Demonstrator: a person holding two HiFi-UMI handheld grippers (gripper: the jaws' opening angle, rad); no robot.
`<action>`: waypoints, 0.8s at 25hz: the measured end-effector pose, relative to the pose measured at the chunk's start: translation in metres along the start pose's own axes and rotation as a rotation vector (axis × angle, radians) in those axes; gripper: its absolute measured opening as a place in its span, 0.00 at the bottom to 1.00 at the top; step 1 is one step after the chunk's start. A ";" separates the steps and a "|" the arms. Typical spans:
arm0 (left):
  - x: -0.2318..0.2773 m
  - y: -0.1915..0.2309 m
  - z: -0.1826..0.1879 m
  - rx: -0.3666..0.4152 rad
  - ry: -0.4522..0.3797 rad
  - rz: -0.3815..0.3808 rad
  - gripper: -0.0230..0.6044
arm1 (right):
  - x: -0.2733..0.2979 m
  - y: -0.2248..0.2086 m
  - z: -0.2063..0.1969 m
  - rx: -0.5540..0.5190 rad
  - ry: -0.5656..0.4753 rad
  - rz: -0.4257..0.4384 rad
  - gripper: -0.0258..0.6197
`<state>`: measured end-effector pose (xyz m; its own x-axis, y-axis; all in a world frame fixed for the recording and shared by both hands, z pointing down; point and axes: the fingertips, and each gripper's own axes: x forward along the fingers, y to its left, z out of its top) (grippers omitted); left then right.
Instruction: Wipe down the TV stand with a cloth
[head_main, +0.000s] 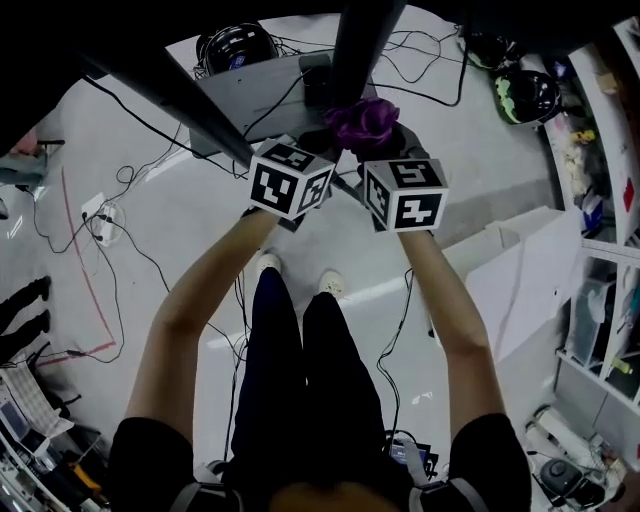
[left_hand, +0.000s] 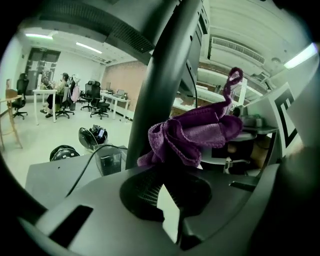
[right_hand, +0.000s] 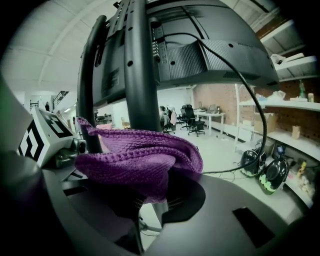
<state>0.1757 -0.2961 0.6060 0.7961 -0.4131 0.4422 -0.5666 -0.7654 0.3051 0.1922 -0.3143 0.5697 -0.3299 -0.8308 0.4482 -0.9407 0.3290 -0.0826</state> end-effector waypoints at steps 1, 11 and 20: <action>0.007 0.004 -0.008 0.000 0.005 -0.001 0.05 | 0.007 -0.003 -0.009 0.006 0.008 -0.003 0.14; 0.056 0.040 -0.119 -0.065 0.068 -0.016 0.05 | 0.060 -0.008 -0.124 0.042 0.088 -0.048 0.14; 0.099 0.086 -0.220 -0.068 0.157 0.017 0.05 | 0.112 -0.001 -0.233 0.078 0.165 -0.069 0.14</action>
<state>0.1586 -0.2939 0.8616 0.7461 -0.3400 0.5724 -0.5973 -0.7217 0.3499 0.1748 -0.3037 0.8272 -0.2532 -0.7630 0.5947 -0.9660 0.2330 -0.1124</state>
